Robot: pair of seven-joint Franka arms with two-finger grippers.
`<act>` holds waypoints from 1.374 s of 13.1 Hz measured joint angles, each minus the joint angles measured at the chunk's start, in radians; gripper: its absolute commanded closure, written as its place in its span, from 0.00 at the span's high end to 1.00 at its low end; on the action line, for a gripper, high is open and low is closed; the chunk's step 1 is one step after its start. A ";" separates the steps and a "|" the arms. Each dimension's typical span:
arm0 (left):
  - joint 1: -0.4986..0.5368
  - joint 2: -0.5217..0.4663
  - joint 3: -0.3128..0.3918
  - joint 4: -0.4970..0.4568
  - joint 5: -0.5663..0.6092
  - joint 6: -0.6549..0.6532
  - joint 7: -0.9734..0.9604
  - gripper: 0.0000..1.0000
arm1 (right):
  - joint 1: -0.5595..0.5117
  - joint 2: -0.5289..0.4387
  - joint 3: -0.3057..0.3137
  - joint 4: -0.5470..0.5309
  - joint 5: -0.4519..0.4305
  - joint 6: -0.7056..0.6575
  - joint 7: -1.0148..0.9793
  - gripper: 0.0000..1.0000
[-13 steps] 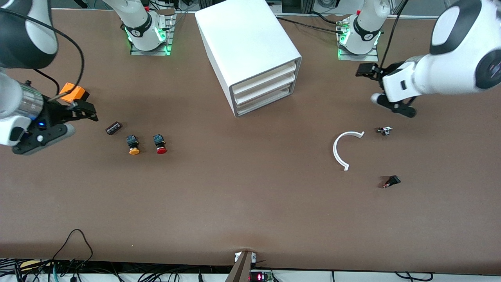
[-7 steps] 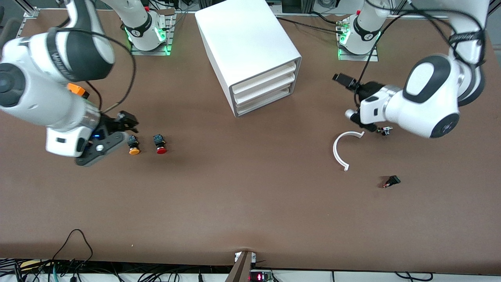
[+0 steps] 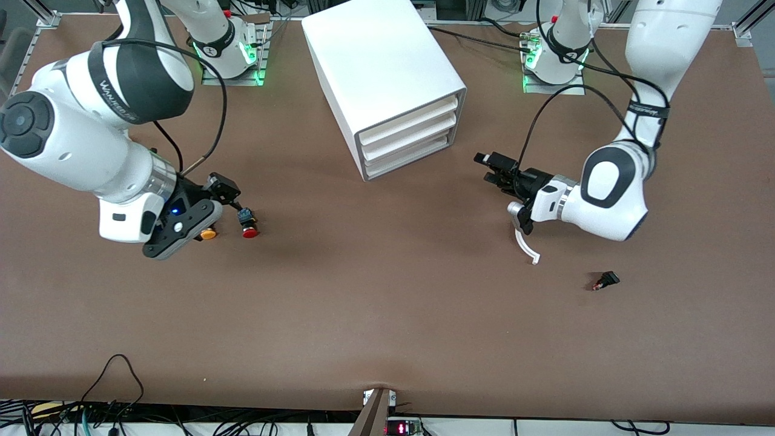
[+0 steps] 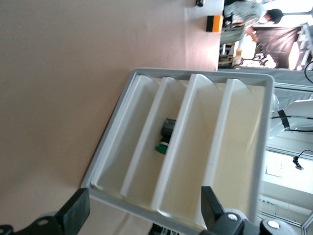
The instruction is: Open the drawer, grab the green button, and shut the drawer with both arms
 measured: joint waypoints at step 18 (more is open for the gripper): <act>-0.103 0.134 -0.081 -0.282 -0.477 0.173 0.564 0.35 | 0.113 0.005 0.011 0.022 -0.007 0.037 -0.297 1.00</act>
